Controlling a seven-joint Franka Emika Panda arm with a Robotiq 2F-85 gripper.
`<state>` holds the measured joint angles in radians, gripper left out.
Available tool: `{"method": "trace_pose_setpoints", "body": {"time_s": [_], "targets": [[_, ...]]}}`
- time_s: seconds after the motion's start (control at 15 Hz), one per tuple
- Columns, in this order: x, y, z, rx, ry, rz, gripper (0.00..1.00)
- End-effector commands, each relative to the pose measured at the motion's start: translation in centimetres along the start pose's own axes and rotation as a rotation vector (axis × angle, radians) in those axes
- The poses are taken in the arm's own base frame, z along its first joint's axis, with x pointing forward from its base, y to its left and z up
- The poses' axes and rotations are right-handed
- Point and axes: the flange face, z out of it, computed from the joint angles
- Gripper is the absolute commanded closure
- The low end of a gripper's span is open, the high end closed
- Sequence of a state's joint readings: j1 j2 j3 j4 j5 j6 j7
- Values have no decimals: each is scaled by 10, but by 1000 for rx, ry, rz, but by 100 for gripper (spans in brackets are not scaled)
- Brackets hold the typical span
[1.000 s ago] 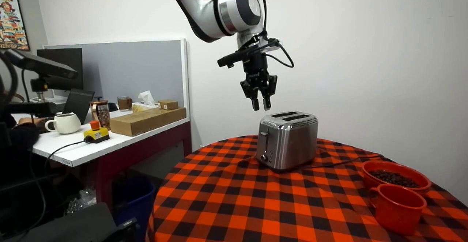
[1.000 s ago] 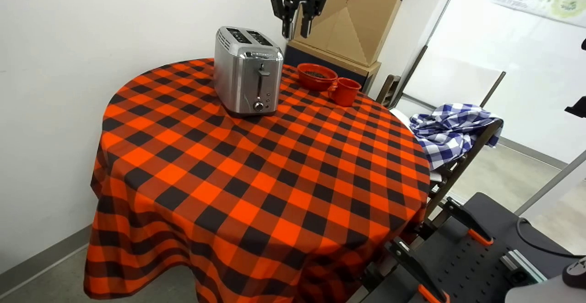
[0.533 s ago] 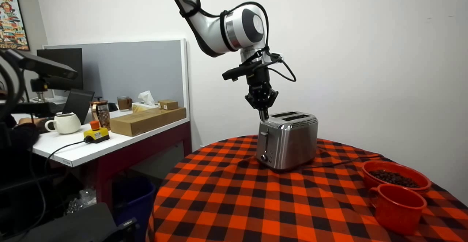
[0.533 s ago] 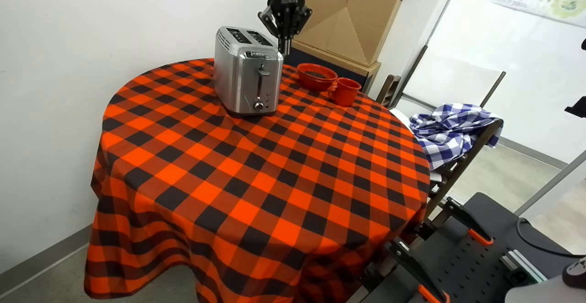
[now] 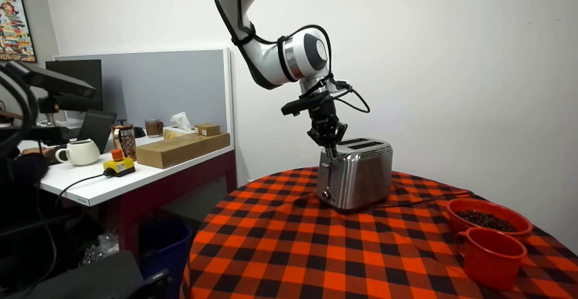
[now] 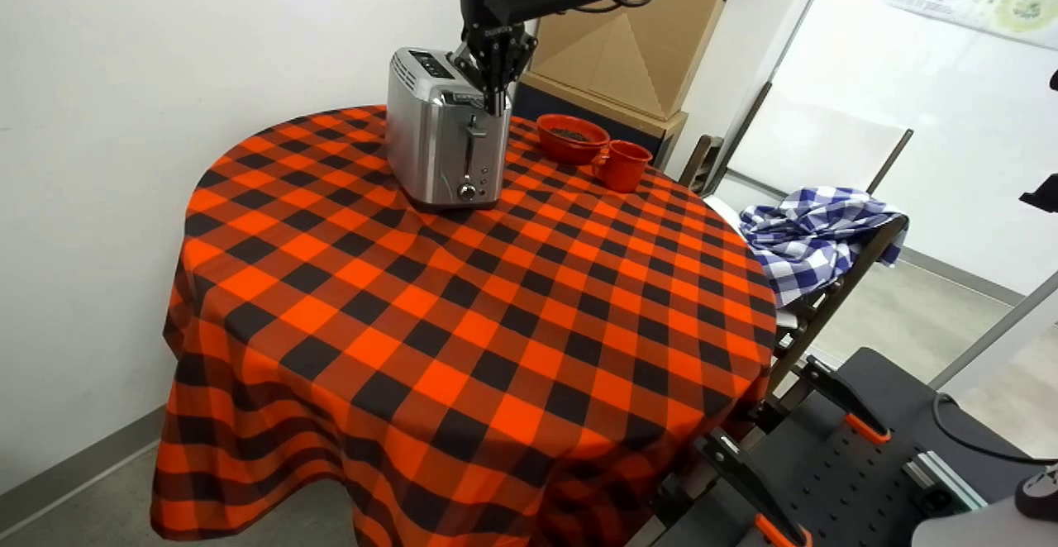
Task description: Push down the switch of the toaster
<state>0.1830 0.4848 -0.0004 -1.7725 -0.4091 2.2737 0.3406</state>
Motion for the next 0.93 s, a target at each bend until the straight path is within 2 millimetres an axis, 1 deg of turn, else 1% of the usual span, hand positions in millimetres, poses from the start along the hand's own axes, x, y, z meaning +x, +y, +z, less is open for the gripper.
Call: {"method": "trace_pose_setpoints", "body": {"time_s": [0.0, 0.2, 0.47, 0.87], "targets": [[18, -11, 4, -9, 29, -3, 100], [22, -18, 9, -16, 31, -9, 100], [23, -26, 22, -33, 35, -24, 100], [20, -42, 58, -42, 6, -36, 100]]}}
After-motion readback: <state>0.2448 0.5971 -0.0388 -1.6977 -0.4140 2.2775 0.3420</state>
